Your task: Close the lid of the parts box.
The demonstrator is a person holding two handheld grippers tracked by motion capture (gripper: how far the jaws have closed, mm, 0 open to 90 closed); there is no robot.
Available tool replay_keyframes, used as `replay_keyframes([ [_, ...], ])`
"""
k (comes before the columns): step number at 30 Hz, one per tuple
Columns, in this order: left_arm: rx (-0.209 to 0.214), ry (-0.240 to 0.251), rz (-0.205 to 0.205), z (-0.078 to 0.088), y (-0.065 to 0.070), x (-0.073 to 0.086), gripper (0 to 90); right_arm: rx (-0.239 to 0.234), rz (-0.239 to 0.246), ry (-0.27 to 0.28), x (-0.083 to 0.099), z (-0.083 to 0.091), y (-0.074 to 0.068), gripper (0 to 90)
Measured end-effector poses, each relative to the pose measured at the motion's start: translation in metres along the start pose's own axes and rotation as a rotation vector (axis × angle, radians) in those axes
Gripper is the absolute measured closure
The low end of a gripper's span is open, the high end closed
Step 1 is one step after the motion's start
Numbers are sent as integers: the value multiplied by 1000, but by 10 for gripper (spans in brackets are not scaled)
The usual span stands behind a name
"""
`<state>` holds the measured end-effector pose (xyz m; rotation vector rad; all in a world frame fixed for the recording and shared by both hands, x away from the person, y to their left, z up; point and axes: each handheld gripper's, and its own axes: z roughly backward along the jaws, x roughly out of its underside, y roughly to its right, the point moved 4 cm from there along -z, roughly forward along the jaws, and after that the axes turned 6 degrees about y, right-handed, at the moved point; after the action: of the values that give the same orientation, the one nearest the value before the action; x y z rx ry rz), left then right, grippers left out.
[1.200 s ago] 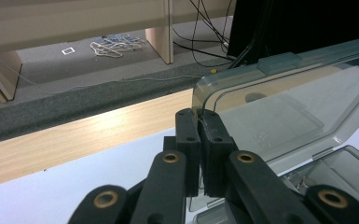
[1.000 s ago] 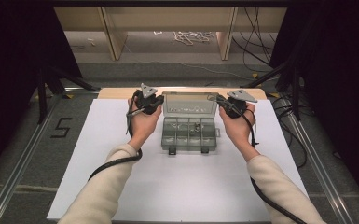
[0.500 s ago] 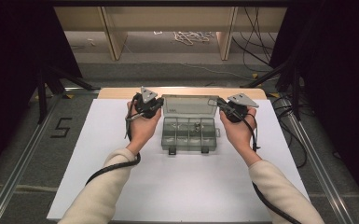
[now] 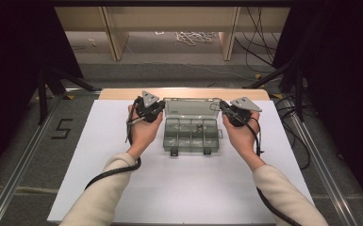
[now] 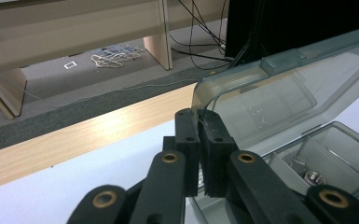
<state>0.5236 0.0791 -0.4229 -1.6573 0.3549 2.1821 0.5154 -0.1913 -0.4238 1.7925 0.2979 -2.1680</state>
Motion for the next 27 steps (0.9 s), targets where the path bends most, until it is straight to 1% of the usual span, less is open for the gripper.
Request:
replay_keyframes([
  [1, 1, 0, -3, 1, 0, 0, 868, 1, 0, 1, 0, 1, 0, 869],
  [2, 2, 1, -4, 1, 1, 1, 868, -3, -7, -9, 1, 2, -1, 869],
  [4, 4, -3, -15, 3, 1, 1, 868, -3, -2, 1, 1, 2, 0, 869],
  [6, 5, 0, -13, 4, 2, 2, 868, -8, -4, -5, 2, 3, -2, 869],
  [8, 6, -3, -27, 5, 2, 3, 868, -4, 2, -7, 2, 5, -2, 869],
  [9, 5, 0, -24, 5, 2, 3, 868, -4, -2, -7, 3, 5, -3, 869],
  [11, 5, -2, -31, 6, 3, 4, 867, 0, 7, -15, 3, 7, -3, 869],
  [12, 4, 2, -29, 6, 3, 5, 867, -1, 7, -2, 3, 7, -3, 868],
  [13, 3, 2, -34, 7, 3, 5, 867, -4, 4, -9, 4, 8, -4, 869],
  [14, 3, 3, -34, 7, 3, 5, 867, -3, 13, -7, 4, 8, -4, 868],
  [16, 2, 2, -36, 8, 4, 6, 867, -4, 8, -5, 5, 9, -4, 868],
  [17, 5, 4, -34, 9, 5, 6, 868, -8, 7, -12, 5, 10, -4, 868],
  [18, 3, 2, -41, 9, 5, 6, 867, -9, 9, -14, 5, 11, -4, 868],
  [19, 3, 2, -46, 10, 5, 7, 867, -13, 0, -24, 6, 12, -5, 867],
  [20, 1, 3, -45, 10, 5, 7, 867, -11, 9, -14, 5, 11, -4, 867],
  [21, 9, 1, -37, 10, 6, 8, 867, -8, 5, -7, 6, 11, -4, 867],
  [22, 11, 1, -38, 11, 6, 8, 866, -15, 2, -13, 6, 12, -4, 867],
  [23, 11, 1, -41, 11, 6, 9, 866, -17, 3, -5, 6, 12, -5, 866],
  [26, 13, 2, -39, 12, 7, 10, 866, -19, 4, -18, 7, 15, -5, 866],
  [27, 11, 3, -48, 13, 7, 10, 865, -16, 7, -10, 8, 15, -5, 866],
])
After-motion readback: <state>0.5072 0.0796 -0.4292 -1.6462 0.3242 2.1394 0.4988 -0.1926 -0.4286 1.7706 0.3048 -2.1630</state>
